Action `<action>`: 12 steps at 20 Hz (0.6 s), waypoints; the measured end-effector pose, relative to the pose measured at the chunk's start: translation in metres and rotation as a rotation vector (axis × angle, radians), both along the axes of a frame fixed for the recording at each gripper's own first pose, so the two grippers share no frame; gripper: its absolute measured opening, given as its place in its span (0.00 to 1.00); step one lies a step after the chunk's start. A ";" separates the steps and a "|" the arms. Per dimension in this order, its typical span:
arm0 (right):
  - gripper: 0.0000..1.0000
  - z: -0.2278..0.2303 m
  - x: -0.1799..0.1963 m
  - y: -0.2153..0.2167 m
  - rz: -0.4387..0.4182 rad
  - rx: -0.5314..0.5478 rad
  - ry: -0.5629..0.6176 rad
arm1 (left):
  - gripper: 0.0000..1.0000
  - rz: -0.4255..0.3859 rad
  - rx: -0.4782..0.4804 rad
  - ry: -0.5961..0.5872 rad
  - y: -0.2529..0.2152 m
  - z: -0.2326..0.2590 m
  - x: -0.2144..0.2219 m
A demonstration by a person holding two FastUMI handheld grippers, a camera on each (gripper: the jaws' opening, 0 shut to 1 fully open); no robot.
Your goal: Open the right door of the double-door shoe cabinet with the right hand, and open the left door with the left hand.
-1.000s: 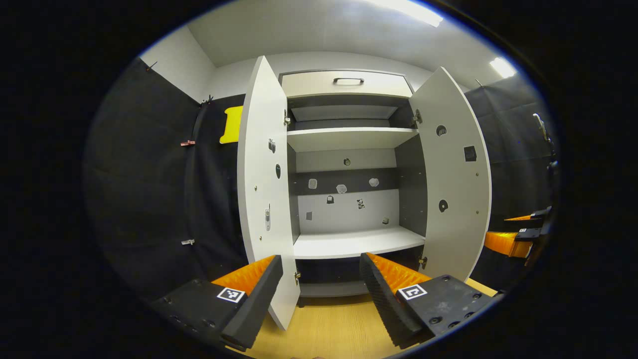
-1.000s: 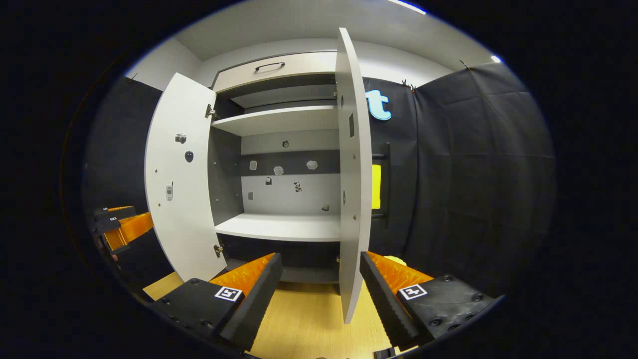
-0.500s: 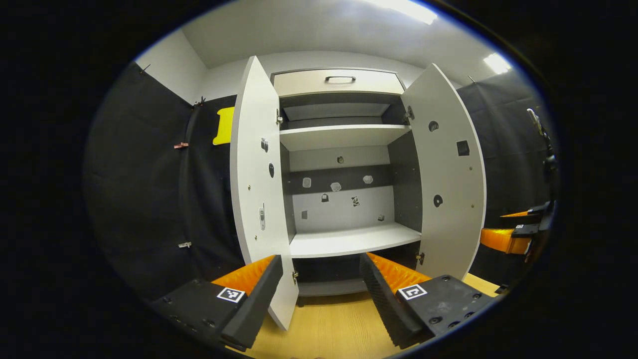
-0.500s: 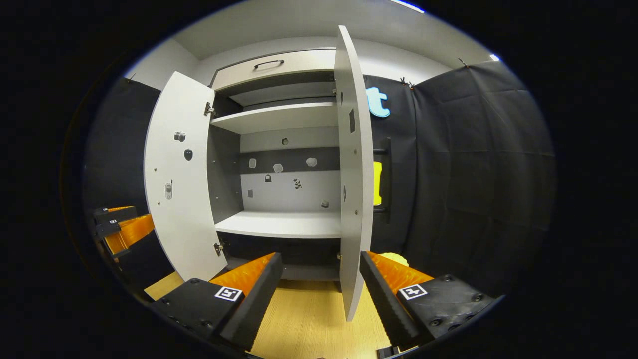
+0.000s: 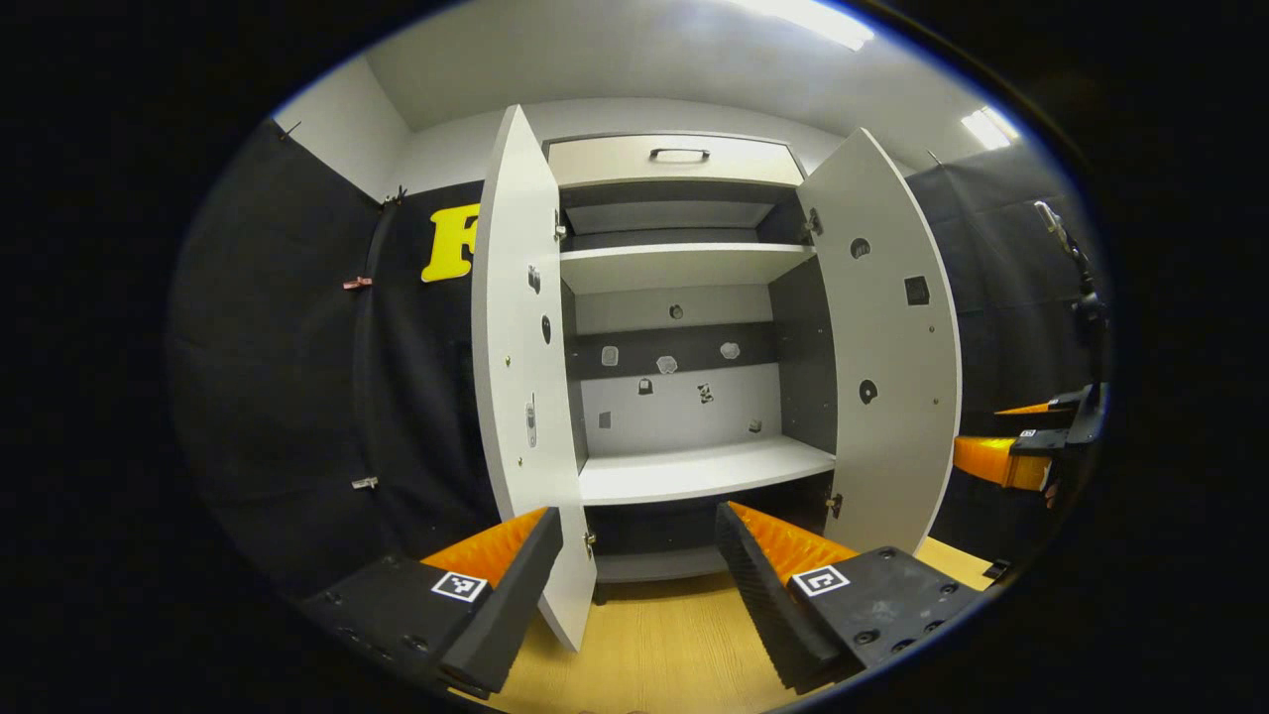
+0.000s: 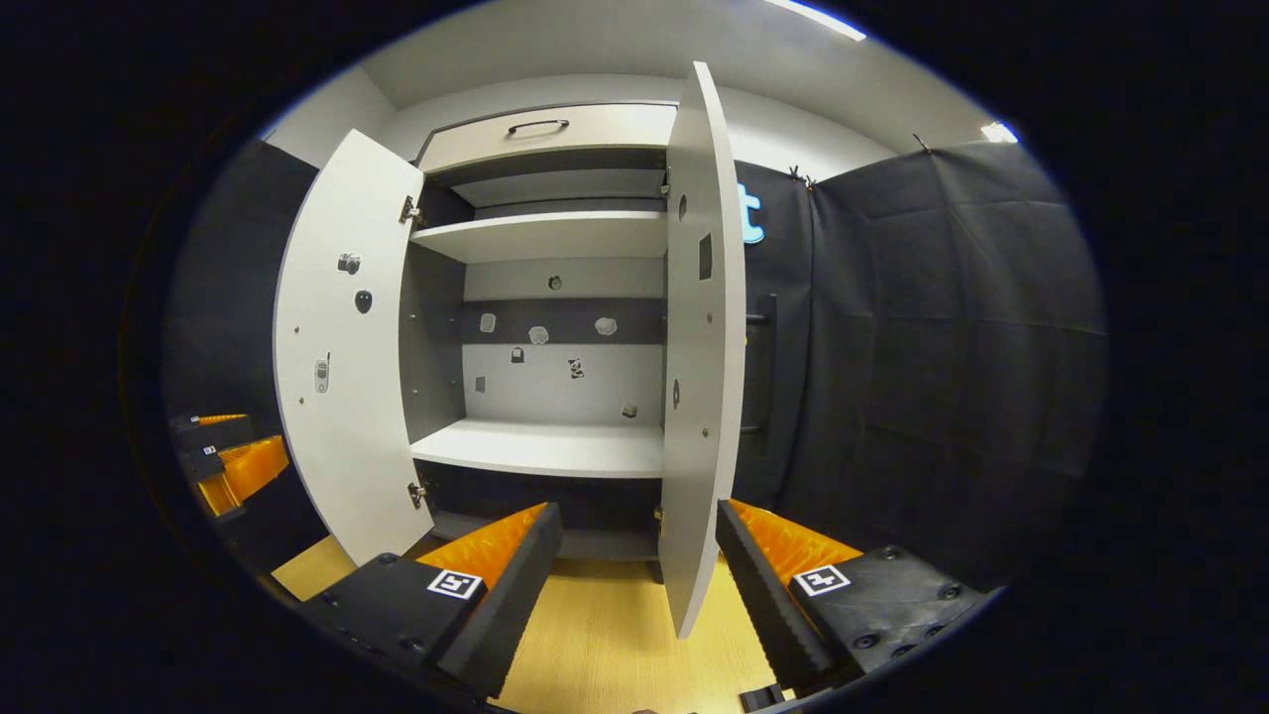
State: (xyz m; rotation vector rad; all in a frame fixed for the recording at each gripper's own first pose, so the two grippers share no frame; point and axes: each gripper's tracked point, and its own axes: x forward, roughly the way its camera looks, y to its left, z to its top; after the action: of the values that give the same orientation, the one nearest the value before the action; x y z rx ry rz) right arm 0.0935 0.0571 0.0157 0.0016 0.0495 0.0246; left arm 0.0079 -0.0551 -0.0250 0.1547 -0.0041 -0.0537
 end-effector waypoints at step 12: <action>0.98 0.009 -0.011 -0.005 -0.164 -0.014 -0.029 | 0.96 -0.130 -0.031 0.052 0.025 -0.021 -0.003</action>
State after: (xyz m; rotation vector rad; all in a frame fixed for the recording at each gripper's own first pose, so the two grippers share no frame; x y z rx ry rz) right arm 0.0823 0.0525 0.0250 -0.0082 0.0200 -0.1396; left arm 0.0049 -0.0301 -0.0464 0.1218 0.0366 -0.1873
